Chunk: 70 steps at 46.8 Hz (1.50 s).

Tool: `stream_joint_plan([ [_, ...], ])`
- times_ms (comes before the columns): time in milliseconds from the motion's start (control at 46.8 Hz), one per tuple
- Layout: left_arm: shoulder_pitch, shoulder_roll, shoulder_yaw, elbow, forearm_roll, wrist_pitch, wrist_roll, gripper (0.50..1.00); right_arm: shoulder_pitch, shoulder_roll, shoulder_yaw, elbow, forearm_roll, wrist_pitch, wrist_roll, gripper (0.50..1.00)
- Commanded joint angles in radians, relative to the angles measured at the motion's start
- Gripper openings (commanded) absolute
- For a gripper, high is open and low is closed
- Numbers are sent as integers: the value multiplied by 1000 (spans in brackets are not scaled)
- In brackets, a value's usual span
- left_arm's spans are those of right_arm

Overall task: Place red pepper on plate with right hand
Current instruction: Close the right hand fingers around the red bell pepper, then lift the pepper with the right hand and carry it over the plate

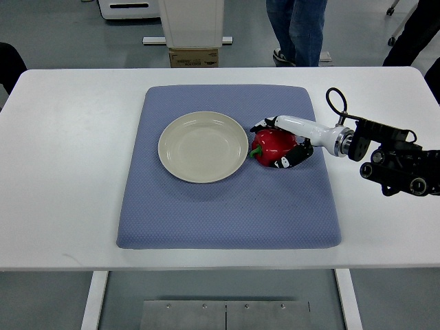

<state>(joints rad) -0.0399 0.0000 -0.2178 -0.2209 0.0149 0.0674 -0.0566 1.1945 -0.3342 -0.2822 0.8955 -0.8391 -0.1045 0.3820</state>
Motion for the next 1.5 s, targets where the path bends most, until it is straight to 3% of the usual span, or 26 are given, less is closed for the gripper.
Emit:
stream_joint_plan([
  [0, 0, 0, 0, 0, 0, 0, 0, 1000, -3, 3, -2, -13, 0, 0, 1, 765],
  [43, 0, 0, 0, 0, -1, 0, 0, 1000, -4, 6, -2, -21, 0, 0, 4, 749],
  [107, 0, 0, 0, 0, 0, 0, 0, 1000, -9, 9, -2, -29, 2, 0, 15, 678],
  [171, 0, 0, 0, -2, -1, 0, 0, 1000, -10, 11, -2, -36, 2, 0, 17, 588],
  [214, 0, 0, 0, 0, -1, 0, 1, 1000, -10, 11, -2, -39, 2, 0, 15, 500],
  [748, 0, 0, 0, 0, 0, 0, 0, 1000, 106, 17, 17, -40, 23, 5, 6, 500],
  [1389, 0, 0, 0, 0, -1, 0, 1, 1000, 162, 329, 38, -53, 41, 14, -61, 500],
  [1474, 0, 0, 0, 0, -1, 0, 0, 1000, 154, 334, 38, -67, 51, 12, -65, 500],
])
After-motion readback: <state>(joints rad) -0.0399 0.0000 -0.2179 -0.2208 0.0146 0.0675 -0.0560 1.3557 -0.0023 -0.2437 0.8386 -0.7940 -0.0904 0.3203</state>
